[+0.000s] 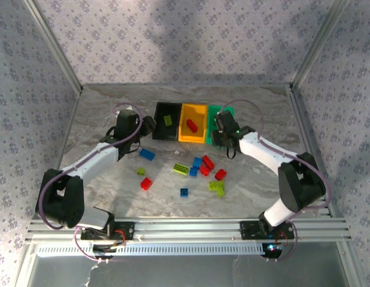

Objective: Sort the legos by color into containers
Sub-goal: Pick up the lego from the center of the table.

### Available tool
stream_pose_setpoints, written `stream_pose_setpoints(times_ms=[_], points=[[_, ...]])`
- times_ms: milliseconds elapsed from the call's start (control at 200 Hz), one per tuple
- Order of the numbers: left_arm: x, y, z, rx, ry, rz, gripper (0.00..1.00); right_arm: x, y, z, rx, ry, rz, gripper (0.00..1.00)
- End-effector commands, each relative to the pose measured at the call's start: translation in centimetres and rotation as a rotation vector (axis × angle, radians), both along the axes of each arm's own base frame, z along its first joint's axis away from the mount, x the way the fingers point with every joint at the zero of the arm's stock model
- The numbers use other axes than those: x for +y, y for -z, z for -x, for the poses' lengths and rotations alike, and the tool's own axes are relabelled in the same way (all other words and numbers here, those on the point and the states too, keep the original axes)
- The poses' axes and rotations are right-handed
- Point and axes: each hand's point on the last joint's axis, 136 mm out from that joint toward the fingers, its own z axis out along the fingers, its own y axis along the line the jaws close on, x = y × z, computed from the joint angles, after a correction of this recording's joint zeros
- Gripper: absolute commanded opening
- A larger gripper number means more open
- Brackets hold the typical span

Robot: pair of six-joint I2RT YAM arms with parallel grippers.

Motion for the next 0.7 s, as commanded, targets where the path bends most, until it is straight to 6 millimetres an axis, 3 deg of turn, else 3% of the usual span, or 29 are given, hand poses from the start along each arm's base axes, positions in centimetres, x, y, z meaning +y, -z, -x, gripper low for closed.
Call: stream_pose_setpoints(times_ms=[0, 260, 515, 620, 695], points=[[-0.9, -1.3, -0.6, -0.062, -0.003, 0.037, 0.59, 0.1, -0.2, 1.9, -0.023, -0.049, 0.012, 0.51], [-2.7, -1.4, -0.9, -0.076, 0.01, 0.016, 0.59, -0.7, 1.1, 3.8, -0.092, -0.04, -0.008, 0.51], [-5.4, -2.1, -0.8, -0.097, 0.098, -0.052, 0.59, -0.1, 0.4, 4.0, -0.143, -0.04, -0.082, 0.51], [-7.3, -1.4, -0.3, -0.096, 0.161, -0.095, 0.6, -0.5, 0.3, 4.0, -0.14, -0.028, -0.037, 0.52], [-8.8, 0.2, 0.4, -0.08, 0.208, -0.157, 0.6, -0.8, -0.1, 4.1, -0.153, -0.016, -0.025, 0.52]])
